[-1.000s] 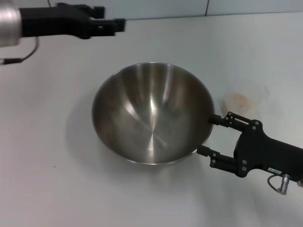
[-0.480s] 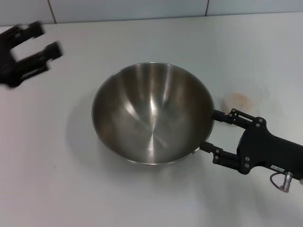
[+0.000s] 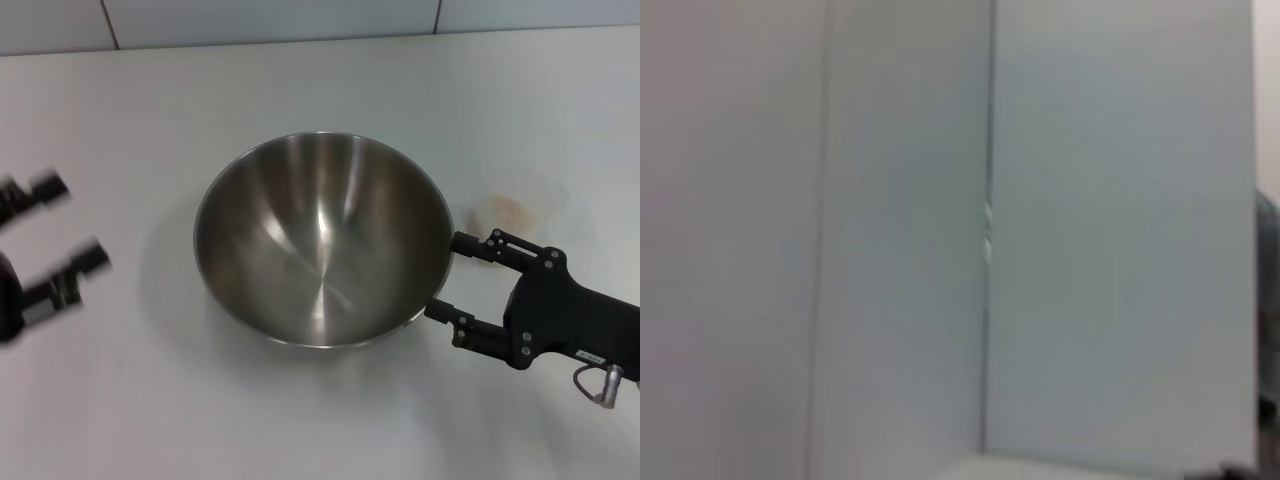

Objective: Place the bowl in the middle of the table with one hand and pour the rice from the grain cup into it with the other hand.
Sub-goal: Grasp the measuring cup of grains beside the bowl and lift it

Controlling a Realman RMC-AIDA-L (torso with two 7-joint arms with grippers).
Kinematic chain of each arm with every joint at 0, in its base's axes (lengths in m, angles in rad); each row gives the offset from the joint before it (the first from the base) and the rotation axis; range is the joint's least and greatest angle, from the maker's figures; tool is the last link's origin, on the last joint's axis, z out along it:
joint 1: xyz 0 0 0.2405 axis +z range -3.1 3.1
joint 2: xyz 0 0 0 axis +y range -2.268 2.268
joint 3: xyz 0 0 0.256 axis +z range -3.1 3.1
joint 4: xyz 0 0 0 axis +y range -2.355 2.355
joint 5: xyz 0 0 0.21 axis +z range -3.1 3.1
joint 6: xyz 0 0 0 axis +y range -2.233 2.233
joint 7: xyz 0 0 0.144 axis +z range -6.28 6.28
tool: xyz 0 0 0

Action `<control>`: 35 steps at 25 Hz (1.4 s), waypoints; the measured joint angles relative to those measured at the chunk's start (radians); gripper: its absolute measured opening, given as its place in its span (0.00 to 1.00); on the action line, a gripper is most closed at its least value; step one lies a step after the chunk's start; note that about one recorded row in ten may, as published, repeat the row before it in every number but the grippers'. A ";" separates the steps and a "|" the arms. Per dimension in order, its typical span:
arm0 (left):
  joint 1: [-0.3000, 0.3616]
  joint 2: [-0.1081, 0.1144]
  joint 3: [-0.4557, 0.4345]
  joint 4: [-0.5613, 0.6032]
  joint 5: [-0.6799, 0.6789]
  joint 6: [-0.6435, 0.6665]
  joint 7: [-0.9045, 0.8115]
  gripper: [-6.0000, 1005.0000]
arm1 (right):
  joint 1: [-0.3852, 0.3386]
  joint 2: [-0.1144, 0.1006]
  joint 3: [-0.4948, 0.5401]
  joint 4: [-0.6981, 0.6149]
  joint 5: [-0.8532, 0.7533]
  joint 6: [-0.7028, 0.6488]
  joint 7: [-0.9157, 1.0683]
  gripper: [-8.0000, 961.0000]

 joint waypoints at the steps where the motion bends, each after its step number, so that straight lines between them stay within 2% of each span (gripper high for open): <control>1: 0.014 -0.004 0.003 -0.003 0.034 0.000 0.024 0.77 | 0.000 0.000 0.001 -0.001 0.000 -0.002 0.000 0.74; 4: 0.032 -0.009 0.004 -0.030 0.094 0.001 0.053 0.77 | 0.000 0.000 0.008 -0.001 0.000 -0.004 0.000 0.74; 9: 0.045 -0.003 0.002 -0.091 0.147 -0.006 0.097 0.77 | 0.002 0.000 0.012 -0.001 0.000 -0.005 0.000 0.74; 17: 0.073 -0.018 0.001 -0.106 0.222 -0.050 0.211 0.77 | 0.010 0.001 0.012 0.000 0.000 -0.006 0.000 0.74; 19: 0.073 -0.028 0.000 -0.108 0.249 -0.074 0.234 0.77 | 0.012 0.001 0.012 0.001 0.000 -0.010 0.000 0.74; 25: 0.076 -0.045 0.005 -0.109 0.269 -0.131 0.261 0.77 | 0.010 0.003 0.012 0.003 0.000 -0.017 0.000 0.74; 35: 0.071 -0.042 -0.005 -0.109 0.271 -0.110 0.256 0.77 | 0.004 0.003 0.012 0.008 0.000 -0.016 0.000 0.74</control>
